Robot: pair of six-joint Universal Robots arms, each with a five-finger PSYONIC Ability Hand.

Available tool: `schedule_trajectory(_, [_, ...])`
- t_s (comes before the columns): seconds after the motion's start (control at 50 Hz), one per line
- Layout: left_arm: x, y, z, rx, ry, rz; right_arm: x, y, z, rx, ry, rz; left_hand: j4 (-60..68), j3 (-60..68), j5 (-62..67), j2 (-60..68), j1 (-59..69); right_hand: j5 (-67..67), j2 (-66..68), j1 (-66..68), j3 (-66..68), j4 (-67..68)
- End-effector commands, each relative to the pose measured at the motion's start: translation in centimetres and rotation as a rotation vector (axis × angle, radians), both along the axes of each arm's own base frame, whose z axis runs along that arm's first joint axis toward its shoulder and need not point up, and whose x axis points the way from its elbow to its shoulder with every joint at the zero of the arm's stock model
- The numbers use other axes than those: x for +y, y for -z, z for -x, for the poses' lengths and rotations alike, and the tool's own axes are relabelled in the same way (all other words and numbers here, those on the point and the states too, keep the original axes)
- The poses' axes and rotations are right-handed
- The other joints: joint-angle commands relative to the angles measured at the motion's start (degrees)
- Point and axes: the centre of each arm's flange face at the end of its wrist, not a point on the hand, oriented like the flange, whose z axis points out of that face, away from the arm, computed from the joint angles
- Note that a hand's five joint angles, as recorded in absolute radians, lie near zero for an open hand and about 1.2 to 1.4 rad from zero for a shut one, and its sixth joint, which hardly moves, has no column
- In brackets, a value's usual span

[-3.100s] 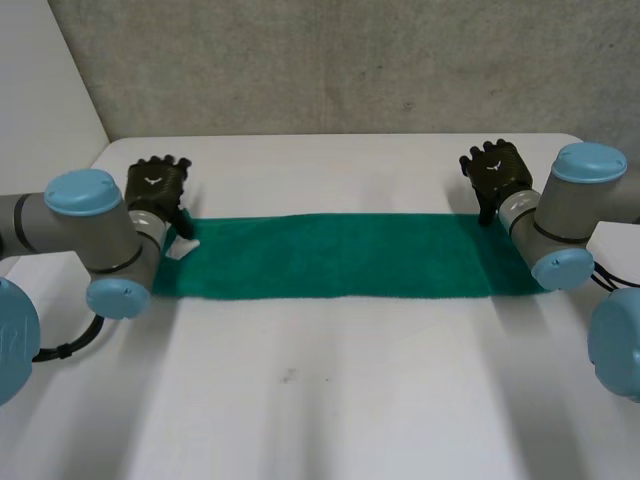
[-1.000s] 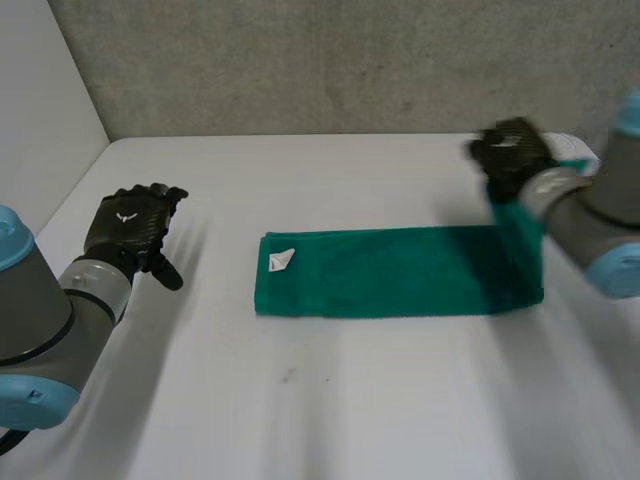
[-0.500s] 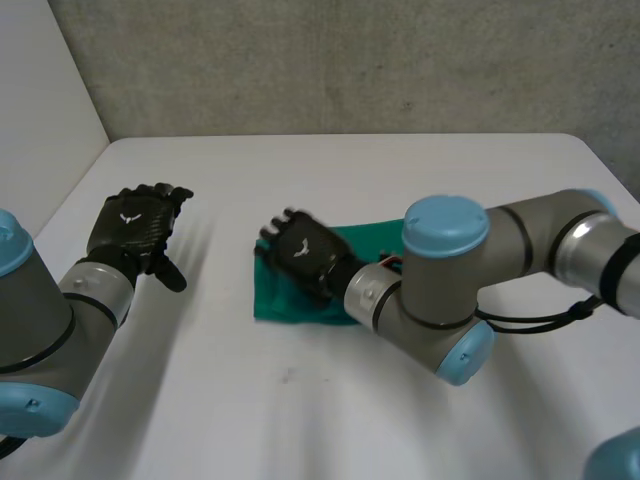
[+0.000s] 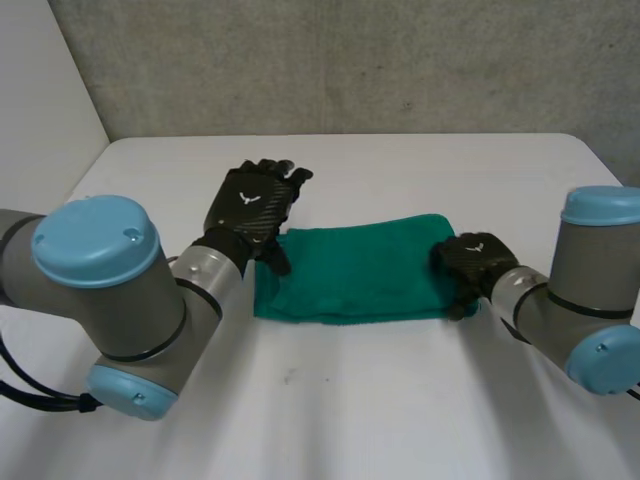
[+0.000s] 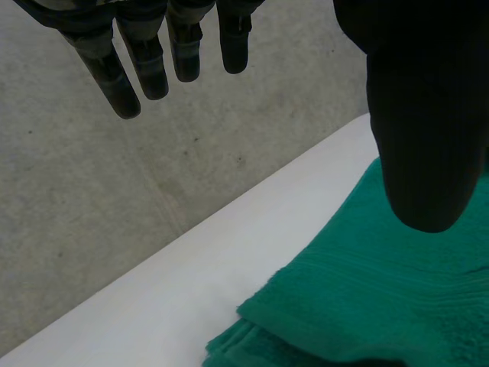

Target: Fold the towel.

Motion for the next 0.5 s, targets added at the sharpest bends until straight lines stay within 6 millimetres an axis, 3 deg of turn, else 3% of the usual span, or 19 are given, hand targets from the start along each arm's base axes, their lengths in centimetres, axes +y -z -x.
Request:
schedule_trajectory(0.02, [0.2, 0.5, -0.4, -0.013, -0.021, -0.019, -1.7, 0.7, 1.7, 0.067, 0.060, 0.057, -1.6, -2.3, -2.7, -1.7, -1.0, 62.4, 62.5, 65.2, 62.9, 62.8])
schedule_trajectory(0.14, [0.2, 0.8, -1.2, -0.022, -0.047, -0.035, -3.2, -1.0, 1.4, 0.171, 0.067, 0.193, -1.6, -2.3, -2.7, -1.7, -1.0, 62.4, 62.6, 65.2, 63.0, 62.9])
schedule_trajectory(0.24, [-0.2, 0.3, -2.2, -0.018, -0.078, -0.026, -1.7, -3.4, -3.3, 0.163, -0.067, 0.310, -1.6, -2.3, -2.7, -1.7, -1.0, 62.4, 62.6, 65.2, 63.0, 62.9])
schedule_trajectory(0.26, [-0.4, 0.0, -2.5, -0.014, -0.087, -0.020, -1.7, -3.4, -3.3, 0.163, -0.067, 0.310, -1.6, -2.3, -2.7, -1.7, -1.0, 62.4, 62.6, 65.2, 63.0, 62.9])
schedule_trajectory(0.3, [-0.5, -0.2, -2.6, -0.010, -0.093, -0.017, 1.4, -4.8, -7.8, 0.115, -0.204, 0.372, -1.6, -2.3, -2.7, -1.7, -1.0, 62.4, 62.6, 65.2, 63.0, 62.9])
schedule_trajectory(0.32, [-1.0, -0.3, -3.1, -0.007, -0.122, -0.015, 1.4, -4.8, -7.9, 0.114, -0.205, 0.372, -1.6, -2.3, -2.7, -1.7, -1.0, 62.4, 62.6, 65.2, 63.0, 62.9])
schedule_trajectory(0.36, [-1.2, -0.4, -3.3, -0.006, -0.135, -0.014, 4.7, -4.3, -11.4, 0.074, -0.354, 0.392, -1.6, -2.3, -2.7, -1.7, -1.0, 62.4, 62.6, 65.2, 63.0, 62.9])
schedule_trajectory(0.4, [-1.7, -0.5, -3.9, 0.007, -0.184, -0.016, 5.7, -3.9, -12.3, 0.063, -0.401, 0.390, -1.6, -2.3, -2.7, -1.7, -1.0, 62.4, 62.6, 65.2, 63.0, 62.9])
schedule_trajectory(0.42, [-1.7, -0.5, -3.9, 0.007, -0.184, -0.016, 7.4, -2.8, -13.5, 0.045, -0.490, 0.379, -1.6, -2.3, -2.7, -1.7, -1.0, 62.4, 62.6, 65.2, 63.0, 62.9])
schedule_trajectory(0.44, [-1.9, -0.6, -4.0, 0.015, -0.197, -0.015, 7.4, -2.8, -13.5, 0.045, -0.491, 0.379, -1.6, -2.3, -2.7, -1.7, -1.0, 62.4, 62.6, 65.2, 63.0, 62.9])
schedule_trajectory(0.5, [-2.4, -0.9, -4.4, 0.047, -0.232, -0.020, 10.8, -0.6, -15.3, 0.029, -0.676, 0.349, -1.6, -2.3, -2.7, -1.7, -1.0, 62.4, 62.6, 65.2, 63.0, 62.9])
